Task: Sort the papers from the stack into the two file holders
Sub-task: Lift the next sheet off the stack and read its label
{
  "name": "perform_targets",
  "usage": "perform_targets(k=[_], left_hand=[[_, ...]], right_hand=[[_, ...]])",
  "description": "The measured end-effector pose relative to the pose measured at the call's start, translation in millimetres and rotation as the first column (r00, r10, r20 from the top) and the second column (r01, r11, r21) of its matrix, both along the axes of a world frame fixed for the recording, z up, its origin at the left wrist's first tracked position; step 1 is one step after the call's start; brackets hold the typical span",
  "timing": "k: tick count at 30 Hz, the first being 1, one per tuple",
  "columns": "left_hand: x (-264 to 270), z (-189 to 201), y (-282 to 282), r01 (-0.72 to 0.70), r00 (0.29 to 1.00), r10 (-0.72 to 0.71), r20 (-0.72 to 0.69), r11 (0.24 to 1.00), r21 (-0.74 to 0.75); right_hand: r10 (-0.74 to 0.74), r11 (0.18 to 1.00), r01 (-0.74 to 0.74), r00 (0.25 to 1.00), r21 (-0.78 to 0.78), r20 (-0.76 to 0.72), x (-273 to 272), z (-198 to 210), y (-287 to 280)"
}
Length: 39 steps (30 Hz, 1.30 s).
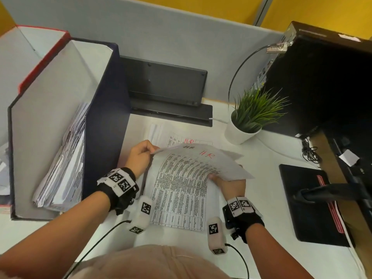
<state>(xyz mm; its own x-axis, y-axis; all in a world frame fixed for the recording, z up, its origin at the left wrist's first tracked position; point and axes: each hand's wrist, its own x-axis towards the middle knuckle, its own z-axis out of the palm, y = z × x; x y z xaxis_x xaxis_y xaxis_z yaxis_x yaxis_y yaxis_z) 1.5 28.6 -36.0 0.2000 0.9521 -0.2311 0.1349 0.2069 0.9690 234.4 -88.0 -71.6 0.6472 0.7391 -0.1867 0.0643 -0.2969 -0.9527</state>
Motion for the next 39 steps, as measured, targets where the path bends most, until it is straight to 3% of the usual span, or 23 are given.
perform_targets(k=[4,9,12,14,18,21,24,34,36,39], left_hand=[[1.0,3.1,1.3,-0.01,0.997,0.019,0.073,0.993,-0.115],[4.1,9.0,3.0,-0.001,1.0,0.002,0.003,0.977,-0.215],[5.5,9.7,8.8,-0.059,0.998,0.047,-0.046,0.954,-0.293],[3.4,7.2,15.9,-0.067,0.98,0.019,-0.196,0.968,-0.24],[-0.5,6.7,26.4,0.085,0.771,-0.194,-0.607,0.975,-0.204],[5.5,16.9,26.1,0.136,0.62,-0.28,-0.733,0.958,-0.251],[12.0,21.4,26.3,0.175,0.546,-0.312,-0.777,0.95,-0.258],[12.7,12.1,20.8,0.243,0.66,-0.313,-0.682,0.949,-0.201],[10.0,7.7,17.3,0.241,0.714,-0.248,-0.655,0.965,-0.102],[6.8,5.1,4.5,0.147,0.855,-0.049,-0.516,0.978,0.151]], right_hand=[[-0.03,0.999,0.03,0.998,-0.012,-0.056,-3.0,6.6,1.0],[0.01,0.998,-0.016,0.995,-0.055,-0.097,-5.6,7.5,4.2],[-0.034,0.999,0.037,0.964,0.004,-0.263,-1.1,8.0,5.2],[-0.106,0.993,0.114,0.86,-0.015,-0.499,3.0,7.9,4.4],[-0.146,0.988,0.145,0.81,-0.047,-0.568,2.3,8.8,2.8],[-0.162,0.985,0.168,0.788,-0.045,-0.594,0.6,7.4,2.3],[-0.197,0.979,0.191,0.779,-0.074,-0.595,0.0,5.1,2.0],[-0.192,0.981,0.165,0.791,-0.099,-0.58,6.1,3.1,3.1],[-0.197,0.98,0.174,0.772,-0.097,-0.604,6.0,4.1,4.2],[-0.212,0.976,0.2,0.781,-0.086,-0.588,3.4,2.7,4.0]])
